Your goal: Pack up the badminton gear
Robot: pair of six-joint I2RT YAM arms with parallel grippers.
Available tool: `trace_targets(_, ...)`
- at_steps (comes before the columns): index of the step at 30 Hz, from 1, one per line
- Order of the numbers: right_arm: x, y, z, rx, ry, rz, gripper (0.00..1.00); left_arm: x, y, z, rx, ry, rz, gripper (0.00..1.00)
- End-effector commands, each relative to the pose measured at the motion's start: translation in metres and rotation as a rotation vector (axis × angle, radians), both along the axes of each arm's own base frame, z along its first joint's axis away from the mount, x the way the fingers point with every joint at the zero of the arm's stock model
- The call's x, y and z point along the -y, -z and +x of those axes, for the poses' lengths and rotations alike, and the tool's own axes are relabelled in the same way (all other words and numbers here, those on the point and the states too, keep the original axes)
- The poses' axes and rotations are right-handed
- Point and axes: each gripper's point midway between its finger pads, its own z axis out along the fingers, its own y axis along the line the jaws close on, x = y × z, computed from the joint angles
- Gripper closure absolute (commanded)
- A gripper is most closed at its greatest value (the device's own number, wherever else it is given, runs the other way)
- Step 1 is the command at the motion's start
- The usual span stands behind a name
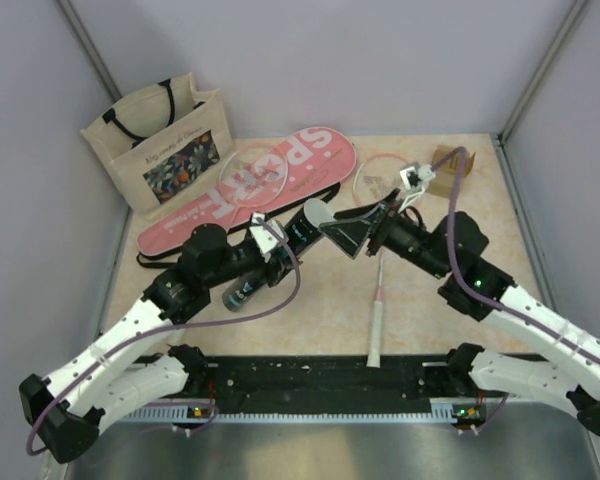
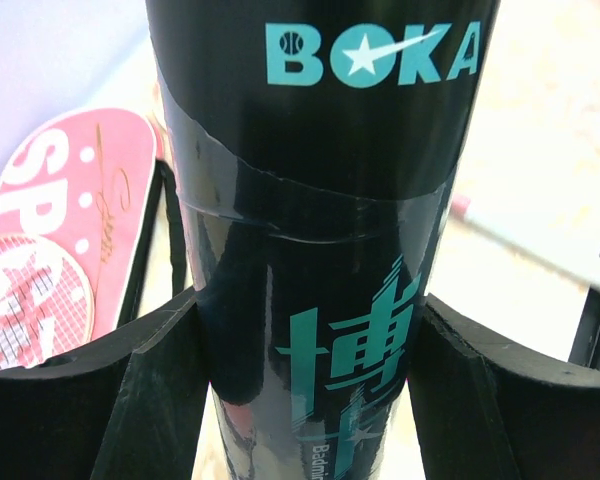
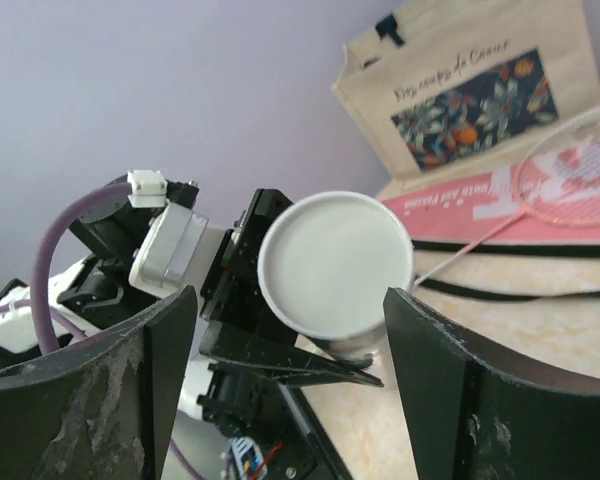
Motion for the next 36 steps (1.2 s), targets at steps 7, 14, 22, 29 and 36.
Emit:
trace_targets(7, 0.04, -0.023, -0.007, 0.268, 0.121, -0.037, 0.12, 0.019, -0.08, 0.006, -0.046, -0.051, -0.345, 0.88)
trace_targets(14, 0.018, 0.016, -0.019, 0.327, -0.023, -0.116, 0.12, 0.019, -0.108, 0.009, -0.165, -0.113, -0.512, 0.87)
trace_targets(22, -0.025, 0.057, -0.018, 0.249, -0.158, -0.08, 0.12, 0.022, -0.139, -0.005, -0.193, -0.044, -0.689, 0.86)
trace_targets(29, -0.061, 0.081, -0.025, 0.273, -0.201, -0.125, 0.13, 0.021, -0.144, -0.006, -0.218, -0.033, -0.799, 0.85)
trace_targets(36, -0.072, 0.09, -0.009, 0.227, -0.159, -0.135, 0.22, 0.018, -0.142, -0.004, -0.212, -0.056, -0.804, 0.81)
